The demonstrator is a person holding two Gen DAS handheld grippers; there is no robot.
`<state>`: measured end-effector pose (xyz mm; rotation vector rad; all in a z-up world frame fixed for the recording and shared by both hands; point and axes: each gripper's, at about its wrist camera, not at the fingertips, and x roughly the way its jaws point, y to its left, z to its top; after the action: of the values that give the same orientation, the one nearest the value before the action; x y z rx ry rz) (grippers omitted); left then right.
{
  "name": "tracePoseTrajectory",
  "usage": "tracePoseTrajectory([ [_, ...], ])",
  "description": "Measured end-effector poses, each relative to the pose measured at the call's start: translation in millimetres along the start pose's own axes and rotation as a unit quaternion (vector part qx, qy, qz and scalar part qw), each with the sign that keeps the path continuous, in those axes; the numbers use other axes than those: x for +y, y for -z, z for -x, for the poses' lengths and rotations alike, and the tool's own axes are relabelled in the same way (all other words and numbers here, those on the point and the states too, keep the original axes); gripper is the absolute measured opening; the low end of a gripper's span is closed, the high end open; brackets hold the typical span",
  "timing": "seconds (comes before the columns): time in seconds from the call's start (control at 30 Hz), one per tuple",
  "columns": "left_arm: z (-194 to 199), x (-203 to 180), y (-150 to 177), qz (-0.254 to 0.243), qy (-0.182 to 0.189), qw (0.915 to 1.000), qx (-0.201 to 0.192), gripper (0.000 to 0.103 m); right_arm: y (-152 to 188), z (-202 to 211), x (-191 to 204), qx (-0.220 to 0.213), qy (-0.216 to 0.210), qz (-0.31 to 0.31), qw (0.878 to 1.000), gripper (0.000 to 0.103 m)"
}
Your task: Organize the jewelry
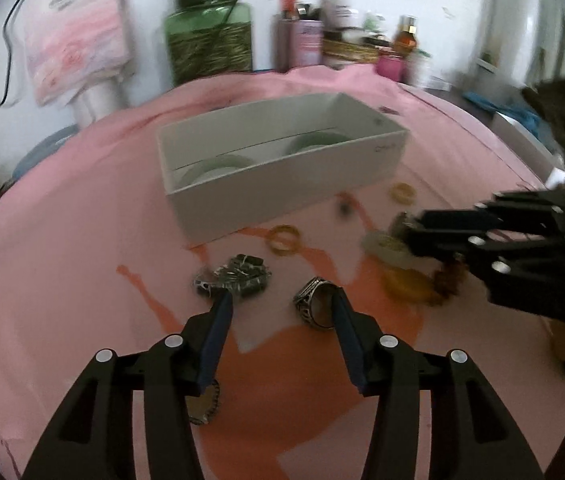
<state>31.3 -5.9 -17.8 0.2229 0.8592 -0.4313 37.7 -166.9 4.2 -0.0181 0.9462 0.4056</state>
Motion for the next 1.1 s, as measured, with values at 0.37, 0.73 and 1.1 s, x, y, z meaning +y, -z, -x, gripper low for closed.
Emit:
tracePoseTrajectory([
  [0.37, -3, 20, -13, 0.055, -0.04, 0.9977, -0.011, 0.051, 0, 0, 1, -0.001, 0.002, 0.001, 1.0, 0.024],
  [0.73, -8, 6, -7, 0.025, -0.034, 0.9991, -0.01, 0.012, 1, 0, 2, -0.007, 0.003, 0.002, 1.0, 0.023],
  [1.1, 32, 12, -15, 0.055, -0.015, 0.9963, -0.064, 0.011, -5, 19, -4, -0.036, -0.037, -0.017, 0.999, 0.0],
])
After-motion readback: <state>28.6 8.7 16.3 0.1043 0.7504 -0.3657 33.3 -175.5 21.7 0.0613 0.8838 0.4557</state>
